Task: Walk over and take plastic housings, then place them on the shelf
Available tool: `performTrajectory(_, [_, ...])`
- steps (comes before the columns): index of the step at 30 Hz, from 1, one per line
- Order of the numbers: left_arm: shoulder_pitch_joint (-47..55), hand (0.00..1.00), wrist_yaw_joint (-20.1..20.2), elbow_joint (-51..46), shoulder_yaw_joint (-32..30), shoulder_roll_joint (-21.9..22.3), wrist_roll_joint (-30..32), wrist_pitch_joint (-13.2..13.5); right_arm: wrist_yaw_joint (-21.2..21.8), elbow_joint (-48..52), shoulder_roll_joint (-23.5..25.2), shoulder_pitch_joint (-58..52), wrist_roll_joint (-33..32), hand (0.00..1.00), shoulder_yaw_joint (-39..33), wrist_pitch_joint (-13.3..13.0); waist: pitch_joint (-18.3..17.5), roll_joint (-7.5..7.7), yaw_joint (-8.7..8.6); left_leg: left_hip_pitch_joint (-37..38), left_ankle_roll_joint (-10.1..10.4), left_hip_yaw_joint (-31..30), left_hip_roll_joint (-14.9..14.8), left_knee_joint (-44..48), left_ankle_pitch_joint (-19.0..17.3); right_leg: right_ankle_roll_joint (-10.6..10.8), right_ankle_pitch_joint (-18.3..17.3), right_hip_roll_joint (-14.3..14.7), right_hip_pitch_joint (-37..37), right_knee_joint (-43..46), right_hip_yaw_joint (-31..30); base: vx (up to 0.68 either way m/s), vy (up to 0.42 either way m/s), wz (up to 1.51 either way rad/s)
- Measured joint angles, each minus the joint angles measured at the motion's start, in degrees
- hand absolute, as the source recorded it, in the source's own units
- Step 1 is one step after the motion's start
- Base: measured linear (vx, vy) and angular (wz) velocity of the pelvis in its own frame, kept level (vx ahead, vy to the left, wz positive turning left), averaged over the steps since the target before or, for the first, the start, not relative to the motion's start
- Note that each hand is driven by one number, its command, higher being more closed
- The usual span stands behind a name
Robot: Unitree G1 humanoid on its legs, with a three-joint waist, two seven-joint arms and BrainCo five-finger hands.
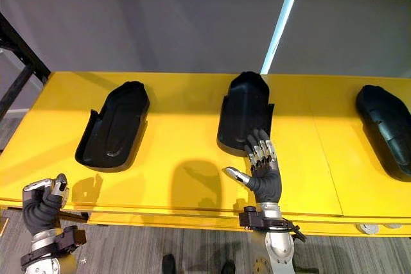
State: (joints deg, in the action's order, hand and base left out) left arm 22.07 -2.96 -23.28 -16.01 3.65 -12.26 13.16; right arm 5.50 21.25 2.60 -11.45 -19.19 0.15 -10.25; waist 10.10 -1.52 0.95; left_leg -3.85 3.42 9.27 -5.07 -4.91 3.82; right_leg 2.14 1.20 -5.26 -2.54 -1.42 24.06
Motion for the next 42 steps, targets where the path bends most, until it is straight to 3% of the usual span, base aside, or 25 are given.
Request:
performTrajectory(14, [-13.52, 1.0, -3.52, 10.71, 1.69, -5.99, 0.04, -0.35, -1.75, 0.0, -0.08, 1.07, -0.05, 0.0, 1.16, -0.18, 2.72, 1.41, -1.39, -2.27, 0.15, 3.65, -0.16, 0.02, -0.19, -0.02, 0.03, 0.0, -4.5, 0.78, -3.43, 0.0, -0.003, -0.12])
performTrajectory(25, [-18.29, 1.0, -4.27, 14.27, 1.56, -7.58, -1.13, 1.32, -1.71, 0.02, -0.19, 1.11, -0.73, 0.0, 2.39, -0.23, 3.02, 1.74, -1.59, -1.72, 0.54, 6.58, -0.48, 0.02, -0.82, -0.03, 0.04, 0.41, -5.37, 0.78, -6.17, 0.01, -0.012, -0.12])
performTrajectory(29, [-18.12, 1.0, -4.19, 13.85, 1.74, -7.56, -2.24, 1.12, -1.71, 0.02, -0.19, 1.12, -0.73, 0.0, 2.41, -0.22, 3.04, 1.71, -1.58, -1.54, 0.54, 6.57, -0.49, 0.02, -0.84, -0.03, 0.04, 0.4, -5.19, 0.78, -6.16, 0.0, 0.0, 0.0])
performTrajectory(32, [-12.64, 1.0, -3.27, 4.8, 1.95, -5.22, -4.18, 0.53, -1.72, 0.03, -0.19, 1.3, -0.71, 0.0, 2.35, -0.23, 3.2, 1.63, -2.03, -0.19, 0.44, 6.55, -0.48, 0.02, -1.34, -0.02, 0.02, 0.41, -3.84, 0.59, -6.16, 0.0, 0.0, 0.0])
performTrajectory(33, [-9.22, 0.0, -1.93, -2.11, 1.97, -4.33, -6.0, 0.76, -1.72, 0.03, -0.21, 1.35, -0.71, 0.0, 2.17, -0.24, 3.21, 1.6, -2.01, 0.99, 0.44, 6.52, -0.44, 0.02, -1.65, 0.0, 0.0, 0.43, -2.46, 0.14, -6.13, 0.0, 0.0, 0.0])
performTrajectory(39, [-6.57, 0.0, 3.41, -17.15, 0.45, -4.17, -14.18, 4.53, -1.36, 0.08, -0.83, 4.02, -0.45, 0.0, -0.27, -0.49, 2.99, 0.81, -1.47, 4.34, 0.47, 3.82, -0.16, 0.02, -1.81, 0.56, -0.72, 0.14, 2.59, -0.1, -3.66, 0.0, -0.004, 0.21])
performTrajectory(42, [-6.82, 0.0, 2.87, -19.47, 0.38, -3.16, -15.19, 6.49, -1.49, 0.09, -0.98, 5.74, 0.45, 0.0, -2.54, -1.01, 2.06, 0.28, -1.29, 5.75, 0.44, 2.43, -0.05, 0.03, -1.78, 0.63, -0.89, 0.05, 4.7, -0.11, -2.67, -0.03, 0.002, 0.27])
